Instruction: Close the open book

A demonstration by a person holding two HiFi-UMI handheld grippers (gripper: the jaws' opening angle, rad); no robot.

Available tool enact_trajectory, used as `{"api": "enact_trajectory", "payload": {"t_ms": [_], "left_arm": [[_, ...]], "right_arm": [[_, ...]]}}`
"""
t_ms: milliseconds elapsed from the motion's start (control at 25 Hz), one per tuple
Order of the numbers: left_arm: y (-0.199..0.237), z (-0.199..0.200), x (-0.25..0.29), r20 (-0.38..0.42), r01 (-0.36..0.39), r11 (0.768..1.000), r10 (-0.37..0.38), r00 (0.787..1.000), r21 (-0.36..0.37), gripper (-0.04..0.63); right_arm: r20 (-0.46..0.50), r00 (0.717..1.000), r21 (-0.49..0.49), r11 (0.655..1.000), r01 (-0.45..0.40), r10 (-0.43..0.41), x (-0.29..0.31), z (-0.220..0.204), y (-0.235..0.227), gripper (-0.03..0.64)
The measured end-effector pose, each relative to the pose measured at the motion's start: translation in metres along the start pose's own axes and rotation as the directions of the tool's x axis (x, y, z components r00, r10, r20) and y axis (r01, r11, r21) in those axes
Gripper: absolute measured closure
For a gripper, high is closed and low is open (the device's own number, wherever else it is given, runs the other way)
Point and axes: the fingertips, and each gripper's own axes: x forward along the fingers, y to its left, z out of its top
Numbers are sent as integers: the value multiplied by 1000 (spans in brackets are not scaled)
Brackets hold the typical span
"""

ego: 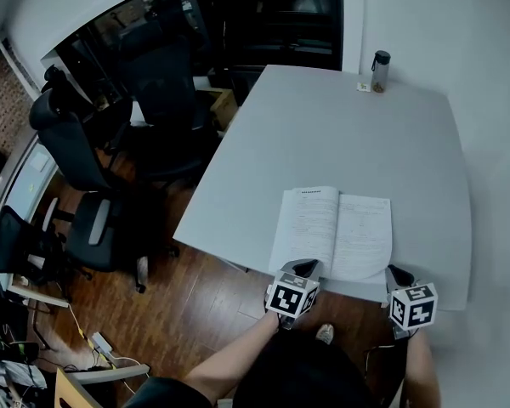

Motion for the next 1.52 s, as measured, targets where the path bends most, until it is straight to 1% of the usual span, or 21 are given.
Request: {"api": "enact_trajectory", "payload": {"t_ms": [120,160,240,320,440,560,680,800,880,1040,1240,1400,1520], "left_arm": [[11,-8,-12,-5,-26,999,26,1000,-23,591],[14,-12,-16,-7,-32,999,32,999,-29,591],[18,-21,-23,-15,-44,998,43,999,-45,591],[20,-32,-28,-26,-54,996,52,998,-64,591],[19,-46,-31,-41,-61,994,57,998,-94,591],[18,-56,-32,-54,-70,989,63,997,-132,591],[24,-59,-28,-37,-95,979,90,995,-183,591],[36,-55,-27,-11,-140,962,141,990,-234,591],[40,-50,-29,8,-161,955,169,986,-249,591],[34,-39,-31,64,-177,951,199,978,-255,591],[24,-15,-36,156,-159,961,197,968,-227,591],[4,7,-33,238,-110,976,154,959,-188,591],[-13,20,-26,262,-75,987,111,959,-144,591]], "right_arm": [[45,998,3,999,51,-51,-5,18,-13,612],[53,997,-6,999,54,-53,-3,24,-13,612],[50,998,-33,999,33,-32,6,33,-4,612],[25,1000,-71,997,-12,14,20,33,14,612],[-37,997,-132,988,-78,73,43,24,39,612],[-107,989,-177,977,-116,98,59,7,50,612],[-146,986,-193,975,-113,85,65,-6,43,612],[-183,983,-221,973,-68,27,68,-17,21,612],[-196,980,-226,972,-60,15,69,-24,10,612],[-195,980,-218,973,-81,38,70,-24,12,612],[-186,981,-195,976,-100,63,68,-26,17,612],[-190,979,-188,977,-104,68,67,-29,19,612],[-177,980,-167,978,-125,95,63,-27,22,612]]}}
